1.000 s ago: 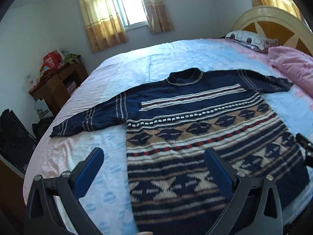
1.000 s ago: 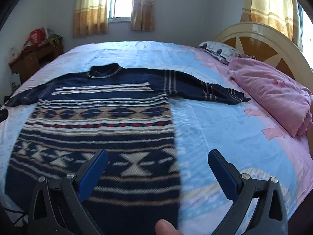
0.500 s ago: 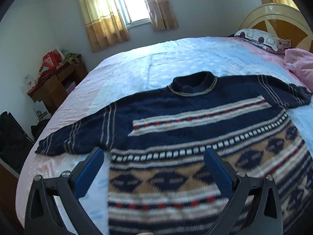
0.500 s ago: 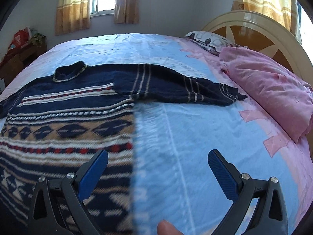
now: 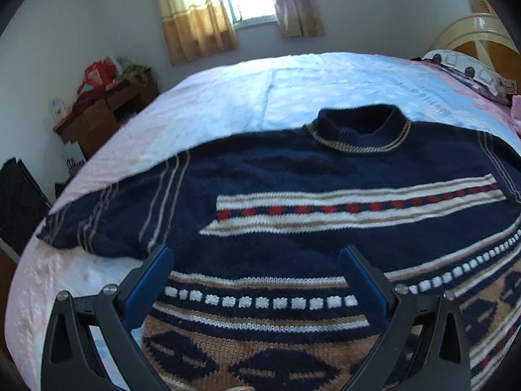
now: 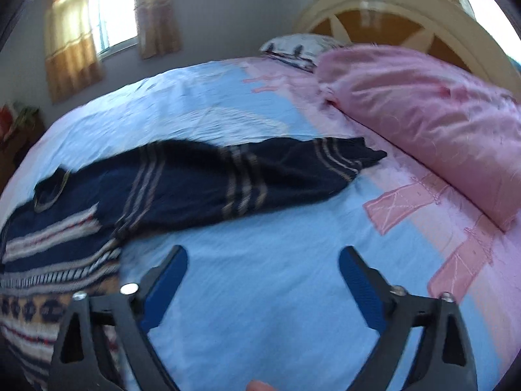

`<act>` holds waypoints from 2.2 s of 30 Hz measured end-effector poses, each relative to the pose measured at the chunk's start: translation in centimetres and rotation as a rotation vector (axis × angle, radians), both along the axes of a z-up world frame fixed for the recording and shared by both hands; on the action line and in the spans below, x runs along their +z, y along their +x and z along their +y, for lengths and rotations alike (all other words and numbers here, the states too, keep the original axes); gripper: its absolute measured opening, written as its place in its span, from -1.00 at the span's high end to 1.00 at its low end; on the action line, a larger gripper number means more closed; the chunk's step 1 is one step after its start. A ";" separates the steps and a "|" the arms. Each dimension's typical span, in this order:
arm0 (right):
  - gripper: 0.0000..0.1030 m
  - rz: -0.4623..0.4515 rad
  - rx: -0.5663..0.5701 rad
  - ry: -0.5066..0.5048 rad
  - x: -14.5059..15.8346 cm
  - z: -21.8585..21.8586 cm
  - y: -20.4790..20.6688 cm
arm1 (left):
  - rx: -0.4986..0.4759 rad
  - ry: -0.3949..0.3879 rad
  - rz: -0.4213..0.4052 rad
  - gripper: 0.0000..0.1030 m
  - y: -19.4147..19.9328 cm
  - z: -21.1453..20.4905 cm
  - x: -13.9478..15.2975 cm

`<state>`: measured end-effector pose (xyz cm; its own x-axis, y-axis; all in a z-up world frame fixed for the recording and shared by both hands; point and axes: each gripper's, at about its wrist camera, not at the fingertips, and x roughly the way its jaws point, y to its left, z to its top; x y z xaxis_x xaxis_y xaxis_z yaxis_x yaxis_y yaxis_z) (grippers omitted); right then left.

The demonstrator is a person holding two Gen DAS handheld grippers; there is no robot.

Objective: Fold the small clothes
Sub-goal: 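Move the right gripper to a sleeve cuff and close on it, then lift the held sleeve and lay it across the sweater body, open right gripper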

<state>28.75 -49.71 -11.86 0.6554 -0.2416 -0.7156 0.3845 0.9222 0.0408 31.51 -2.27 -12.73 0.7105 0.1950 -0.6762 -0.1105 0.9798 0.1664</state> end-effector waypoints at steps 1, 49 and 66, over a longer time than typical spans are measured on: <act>-0.50 0.005 -0.022 0.010 -0.2 -1.1 0.6 | 0.007 -0.009 0.016 -1.00 0.1 0.0 -0.6; 0.87 -0.209 0.245 -0.114 6.7 8.7 12.4 | 0.003 -0.119 0.078 -1.00 1.4 0.8 -2.6; 0.87 -0.087 0.662 -0.175 -2.6 31.1 12.1 | -0.055 -0.225 0.141 -1.00 1.8 1.2 -3.2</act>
